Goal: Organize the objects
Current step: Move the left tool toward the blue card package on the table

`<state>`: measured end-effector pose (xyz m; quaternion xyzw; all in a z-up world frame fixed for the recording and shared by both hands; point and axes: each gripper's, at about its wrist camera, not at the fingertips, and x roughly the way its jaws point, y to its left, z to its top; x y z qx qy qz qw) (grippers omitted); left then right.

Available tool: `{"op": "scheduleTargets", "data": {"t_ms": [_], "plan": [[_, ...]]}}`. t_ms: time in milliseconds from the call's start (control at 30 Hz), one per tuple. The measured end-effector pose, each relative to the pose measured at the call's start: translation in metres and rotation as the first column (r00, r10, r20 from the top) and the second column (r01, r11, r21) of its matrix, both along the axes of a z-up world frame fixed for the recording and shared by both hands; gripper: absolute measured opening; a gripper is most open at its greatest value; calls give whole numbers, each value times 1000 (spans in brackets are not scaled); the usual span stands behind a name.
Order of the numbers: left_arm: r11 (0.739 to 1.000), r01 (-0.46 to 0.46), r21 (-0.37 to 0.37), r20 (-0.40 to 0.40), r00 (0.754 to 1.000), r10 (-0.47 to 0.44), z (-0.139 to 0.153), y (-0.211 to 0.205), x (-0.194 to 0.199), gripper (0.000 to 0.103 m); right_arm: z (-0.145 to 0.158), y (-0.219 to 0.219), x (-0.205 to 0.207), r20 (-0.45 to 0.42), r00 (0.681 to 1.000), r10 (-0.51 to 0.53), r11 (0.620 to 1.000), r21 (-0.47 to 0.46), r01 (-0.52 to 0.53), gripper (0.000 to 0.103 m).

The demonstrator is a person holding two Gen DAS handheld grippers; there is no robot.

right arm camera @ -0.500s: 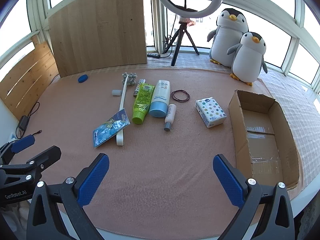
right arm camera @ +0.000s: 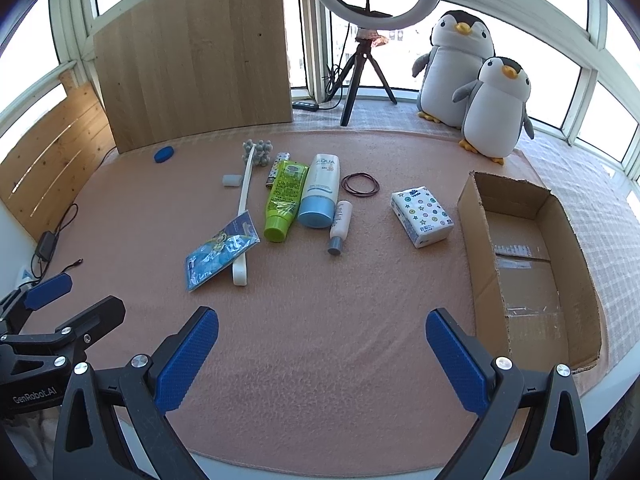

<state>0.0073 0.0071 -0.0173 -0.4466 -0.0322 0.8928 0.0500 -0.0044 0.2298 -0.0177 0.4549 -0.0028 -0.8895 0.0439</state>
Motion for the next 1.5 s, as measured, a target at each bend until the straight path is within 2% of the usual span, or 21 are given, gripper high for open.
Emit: {"op": "scheduleTargets", "data": {"t_ms": [700, 1500], "plan": [[1000, 1, 7, 7, 1000, -1, -2, -3, -3, 103, -2, -6, -1, 9, 1000, 9, 1000, -3, -9, 102], [1000, 22, -1, 30, 999, -22, -18, -7, -28, 103, -9, -6, -13, 26, 1000, -7, 1000, 1, 6, 102]]}}
